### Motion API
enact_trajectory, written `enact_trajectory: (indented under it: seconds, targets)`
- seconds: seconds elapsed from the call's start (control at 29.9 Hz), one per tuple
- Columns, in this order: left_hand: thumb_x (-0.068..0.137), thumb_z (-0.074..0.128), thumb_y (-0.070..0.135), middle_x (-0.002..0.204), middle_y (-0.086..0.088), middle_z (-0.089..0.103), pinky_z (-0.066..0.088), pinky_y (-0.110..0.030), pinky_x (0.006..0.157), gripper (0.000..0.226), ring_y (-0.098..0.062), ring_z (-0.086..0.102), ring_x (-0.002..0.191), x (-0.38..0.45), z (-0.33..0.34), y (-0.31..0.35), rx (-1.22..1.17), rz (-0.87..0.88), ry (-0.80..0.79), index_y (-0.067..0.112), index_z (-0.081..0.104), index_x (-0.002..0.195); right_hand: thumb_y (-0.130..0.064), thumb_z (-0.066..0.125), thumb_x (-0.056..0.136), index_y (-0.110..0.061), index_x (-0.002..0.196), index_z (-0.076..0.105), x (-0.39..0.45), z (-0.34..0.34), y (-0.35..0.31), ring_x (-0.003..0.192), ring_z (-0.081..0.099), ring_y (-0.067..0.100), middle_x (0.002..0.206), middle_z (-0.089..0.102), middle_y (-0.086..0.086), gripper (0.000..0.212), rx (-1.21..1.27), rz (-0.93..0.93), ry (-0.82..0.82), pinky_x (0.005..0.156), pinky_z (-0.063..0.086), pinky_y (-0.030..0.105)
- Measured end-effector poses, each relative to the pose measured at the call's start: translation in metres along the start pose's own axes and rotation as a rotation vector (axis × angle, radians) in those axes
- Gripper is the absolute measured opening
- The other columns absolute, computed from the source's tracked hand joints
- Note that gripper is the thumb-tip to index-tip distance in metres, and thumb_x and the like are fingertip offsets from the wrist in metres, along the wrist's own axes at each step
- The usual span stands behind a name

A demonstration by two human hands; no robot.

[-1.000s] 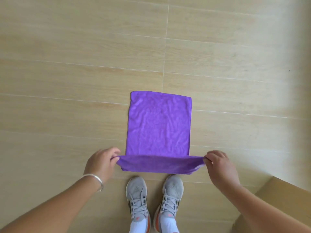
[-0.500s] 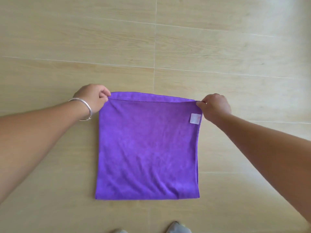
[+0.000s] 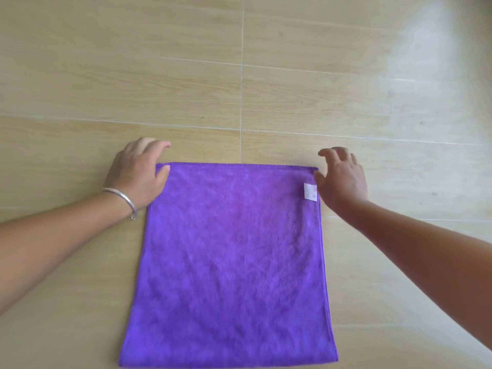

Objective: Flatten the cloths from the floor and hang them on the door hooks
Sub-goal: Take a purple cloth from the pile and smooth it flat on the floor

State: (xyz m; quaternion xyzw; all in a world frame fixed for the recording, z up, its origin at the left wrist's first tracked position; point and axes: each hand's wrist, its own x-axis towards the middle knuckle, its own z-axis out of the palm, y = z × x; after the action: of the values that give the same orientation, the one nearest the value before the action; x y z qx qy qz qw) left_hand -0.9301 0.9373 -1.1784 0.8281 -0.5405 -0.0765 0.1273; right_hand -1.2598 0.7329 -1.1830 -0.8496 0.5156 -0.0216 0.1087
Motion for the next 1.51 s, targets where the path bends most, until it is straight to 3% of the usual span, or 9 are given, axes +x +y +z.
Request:
enact_trajectory:
  seconds: [0.1, 0.2, 0.37, 0.7, 0.84, 0.97, 1.17, 1.27, 1.51]
  targets:
    - [0.085, 0.043, 0.045, 0.143, -0.016, 0.044, 0.033, -0.055, 0.106, 0.062, -0.036, 0.044, 0.129, -0.049, 0.005, 0.032, 0.126, 0.259, -0.067, 0.016, 0.048, 0.140, -0.024, 0.068, 0.084, -0.013, 0.133, 0.055, -0.045, 0.002, -0.022, 0.129, 0.045, 0.035, 0.143, 0.046, 0.016, 0.052, -0.038, -0.363, -0.045, 0.109, 0.034, 0.047]
    - [0.082, 0.040, 0.062, 0.156, -0.010, 0.025, 0.022, -0.059, 0.110, 0.075, -0.027, 0.024, 0.143, -0.115, 0.034, 0.046, 0.213, 0.386, -0.221, 0.028, 0.031, 0.148, -0.048, 0.061, 0.086, -0.020, 0.141, 0.048, -0.102, 0.029, -0.031, 0.137, 0.039, 0.031, 0.149, 0.041, 0.012, 0.063, -0.142, -0.622, -0.130, 0.111, 0.029, 0.056]
    - [0.082, 0.037, 0.070, 0.157, -0.008, 0.023, 0.022, -0.060, 0.109, 0.080, -0.025, 0.018, 0.145, -0.143, 0.059, 0.037, 0.274, 0.350, -0.322, 0.030, 0.025, 0.150, -0.066, 0.032, 0.092, -0.028, 0.150, 0.029, -0.121, 0.055, -0.025, 0.146, 0.020, 0.026, 0.158, 0.025, 0.005, 0.070, -0.230, -0.622, -0.274, 0.114, 0.021, 0.056]
    - [0.078, -0.003, 0.080, 0.161, -0.001, -0.001, -0.001, -0.051, 0.117, 0.081, -0.018, -0.005, 0.147, -0.006, 0.060, -0.001, 0.367, 0.243, -0.251, 0.042, -0.005, 0.149, -0.065, 0.010, 0.091, -0.032, 0.153, 0.005, 0.005, 0.047, -0.063, 0.148, 0.000, 0.021, 0.162, 0.001, 0.001, 0.071, -0.379, -0.471, -0.249, 0.119, 0.003, 0.048]
    - [0.084, 0.011, 0.071, 0.161, -0.004, 0.007, 0.007, -0.047, 0.118, 0.075, -0.019, 0.004, 0.147, -0.007, 0.055, 0.006, 0.296, 0.191, -0.253, 0.037, 0.011, 0.151, -0.052, 0.033, 0.096, -0.026, 0.152, 0.020, -0.012, 0.051, -0.076, 0.148, 0.007, 0.022, 0.161, 0.011, 0.005, 0.063, -0.172, -0.421, -0.182, 0.120, 0.009, 0.043]
    - [0.088, 0.028, 0.059, 0.156, -0.008, 0.025, 0.018, -0.050, 0.116, 0.067, -0.024, 0.021, 0.145, -0.074, 0.050, 0.005, 0.177, 0.246, -0.212, 0.028, 0.035, 0.147, -0.050, 0.040, 0.095, -0.023, 0.148, 0.037, -0.081, 0.056, -0.050, 0.146, 0.020, 0.024, 0.158, 0.025, 0.007, 0.059, -0.110, -0.627, -0.171, 0.118, 0.018, 0.049]
    - [0.089, 0.038, 0.064, 0.157, -0.010, 0.024, 0.019, -0.055, 0.113, 0.069, -0.028, 0.022, 0.144, -0.161, 0.050, -0.031, 0.167, 0.495, -0.229, 0.027, 0.035, 0.147, -0.056, 0.045, 0.093, -0.022, 0.146, 0.040, -0.121, 0.060, -0.010, 0.146, 0.021, 0.027, 0.157, 0.026, 0.009, 0.063, -0.101, -0.855, -0.171, 0.114, 0.022, 0.055]
    - [0.086, 0.042, 0.064, 0.156, -0.011, 0.025, 0.021, -0.057, 0.111, 0.070, -0.029, 0.022, 0.144, -0.172, 0.052, -0.033, 0.194, 0.502, -0.228, 0.029, 0.035, 0.146, -0.062, 0.049, 0.089, -0.022, 0.145, 0.042, -0.126, 0.063, -0.002, 0.145, 0.023, 0.029, 0.155, 0.029, 0.011, 0.069, -0.099, -0.953, -0.158, 0.114, 0.023, 0.057]
    - [0.093, 0.032, 0.054, 0.154, -0.012, 0.028, 0.022, -0.056, 0.113, 0.058, -0.029, 0.027, 0.142, -0.175, 0.044, -0.024, 0.214, 0.454, -0.239, 0.026, 0.038, 0.144, -0.054, 0.052, 0.092, -0.020, 0.141, 0.049, -0.148, 0.061, -0.007, 0.139, 0.036, 0.032, 0.150, 0.038, 0.015, 0.059, -0.117, -0.839, -0.078, 0.110, 0.030, 0.056]
